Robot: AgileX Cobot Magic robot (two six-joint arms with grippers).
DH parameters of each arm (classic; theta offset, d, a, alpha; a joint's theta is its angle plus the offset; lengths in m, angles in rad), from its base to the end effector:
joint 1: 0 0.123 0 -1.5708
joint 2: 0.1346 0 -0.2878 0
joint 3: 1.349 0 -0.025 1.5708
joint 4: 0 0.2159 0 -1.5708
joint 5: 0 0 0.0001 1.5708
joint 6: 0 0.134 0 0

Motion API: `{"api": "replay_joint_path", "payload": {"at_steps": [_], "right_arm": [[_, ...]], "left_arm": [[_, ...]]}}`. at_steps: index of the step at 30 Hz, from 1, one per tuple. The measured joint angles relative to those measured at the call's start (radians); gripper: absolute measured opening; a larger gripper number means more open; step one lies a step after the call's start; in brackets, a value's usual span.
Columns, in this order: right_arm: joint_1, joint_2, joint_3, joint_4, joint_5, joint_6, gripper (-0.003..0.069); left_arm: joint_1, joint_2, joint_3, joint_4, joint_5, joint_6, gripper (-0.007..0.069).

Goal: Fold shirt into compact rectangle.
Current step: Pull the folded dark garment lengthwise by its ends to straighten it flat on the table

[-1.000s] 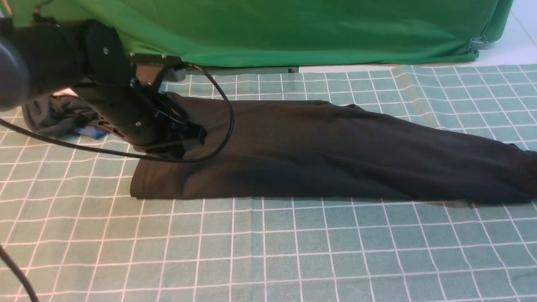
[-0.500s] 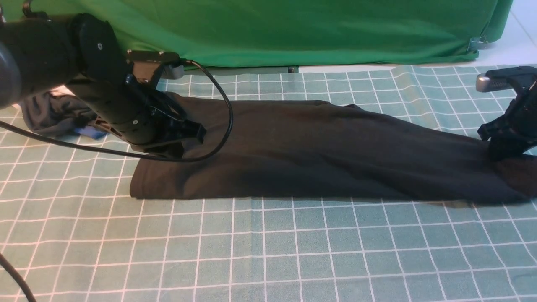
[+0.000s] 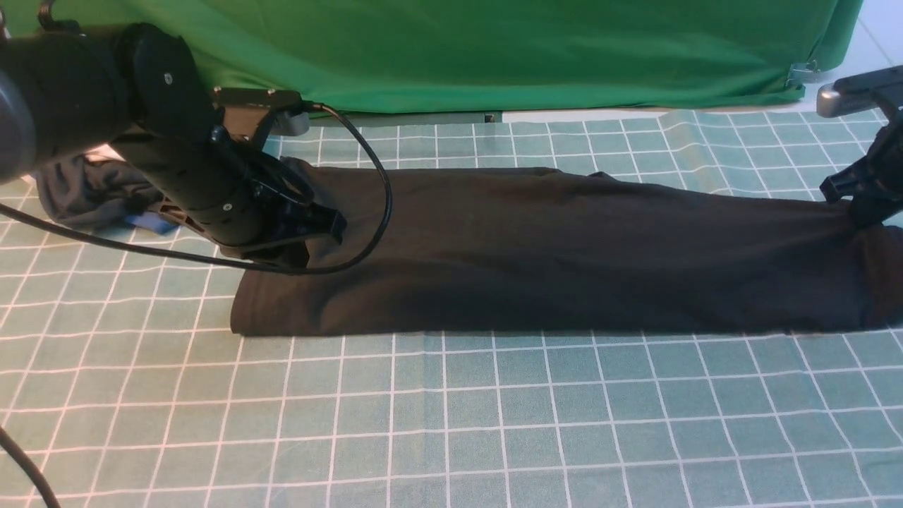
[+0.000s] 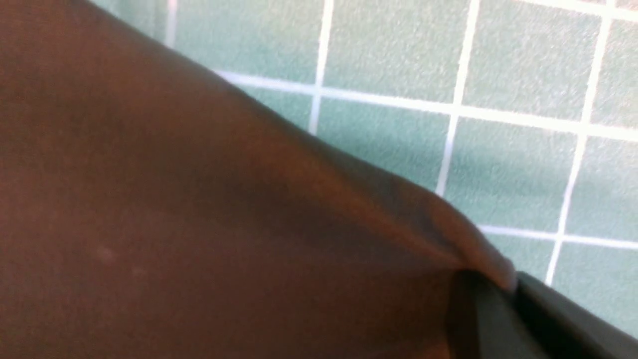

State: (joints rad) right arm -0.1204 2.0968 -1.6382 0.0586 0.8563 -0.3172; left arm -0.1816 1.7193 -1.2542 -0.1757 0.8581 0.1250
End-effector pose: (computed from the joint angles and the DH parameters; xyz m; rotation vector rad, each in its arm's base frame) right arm 0.4295 -0.0460 0.1691 -0.2319 2.7860 -0.0356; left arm 0.3261 -0.0779 0.2178 0.2994 2.7873 -0.2272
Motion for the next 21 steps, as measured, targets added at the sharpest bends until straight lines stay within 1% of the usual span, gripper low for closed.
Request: {"api": "replay_joint_path", "payload": {"at_steps": [2, 3, 4, 5, 6, 7, 8, 10, 11, 13, 15, 18, 21], "right_arm": [[0.000, 0.008, -0.001, -0.015, -0.014, 0.001, 0.0082], [-0.001, 0.012, -0.001, -0.026, -0.022, 0.004, 0.0118], [-0.001, 0.013, -0.001, -0.029, -0.024, 0.004, 0.0135], [-0.001, 0.021, -0.002, -0.059, -0.044, 0.016, 0.0215], [-0.001, 0.025, -0.003, -0.075, -0.054, 0.020, 0.0269], [-0.001, 0.026, -0.004, -0.102, -0.060, 0.022, 0.0366], [-0.001, 0.026, -0.005, -0.122, -0.061, 0.024, 0.0430], [-0.001, 0.016, -0.006, -0.147, -0.053, 0.036, 0.0501], [-0.001, 0.003, -0.009, -0.168, -0.029, 0.074, 0.0522], [-0.001, -0.028, -0.018, -0.191, 0.018, 0.160, 0.0522], [-0.002, -0.068, -0.020, -0.196, 0.078, 0.218, 0.0484], [-0.005, -0.121, -0.017, -0.192, 0.169, 0.231, 0.0439], [-0.020, -0.130, 0.012, -0.167, 0.204, 0.230, 0.0459]], "left_arm": [[0.000, 0.000, 0.000, 0.000, 0.011, 0.000, 0.0011], [0.000, 0.000, 0.000, 0.000, 0.015, 0.000, 0.0011], [0.000, 0.000, 0.000, 0.000, 0.016, 0.000, 0.0011], [0.000, 0.000, 0.000, 0.000, 0.020, 0.000, 0.0011], [0.000, 0.000, 0.000, 0.000, 0.025, 0.000, 0.0011], [0.000, 0.000, 0.000, 0.000, 0.030, -0.001, 0.0011], [0.000, 0.000, 0.000, 0.000, 0.033, -0.001, 0.0011], [0.000, 0.000, 0.000, 0.000, 0.038, -0.001, 0.0011], [0.000, 0.000, 0.000, 0.000, 0.038, -0.001, 0.0011], [0.000, 0.000, 0.000, 0.000, 0.041, -0.001, 0.0011], [0.000, 0.000, 0.000, 0.000, 0.041, -0.002, 0.0011], [0.000, 0.000, 0.000, 0.000, 0.055, -0.002, 0.0011], [0.000, -0.006, 0.000, -0.001, 0.068, -0.002, 0.0011]]}}
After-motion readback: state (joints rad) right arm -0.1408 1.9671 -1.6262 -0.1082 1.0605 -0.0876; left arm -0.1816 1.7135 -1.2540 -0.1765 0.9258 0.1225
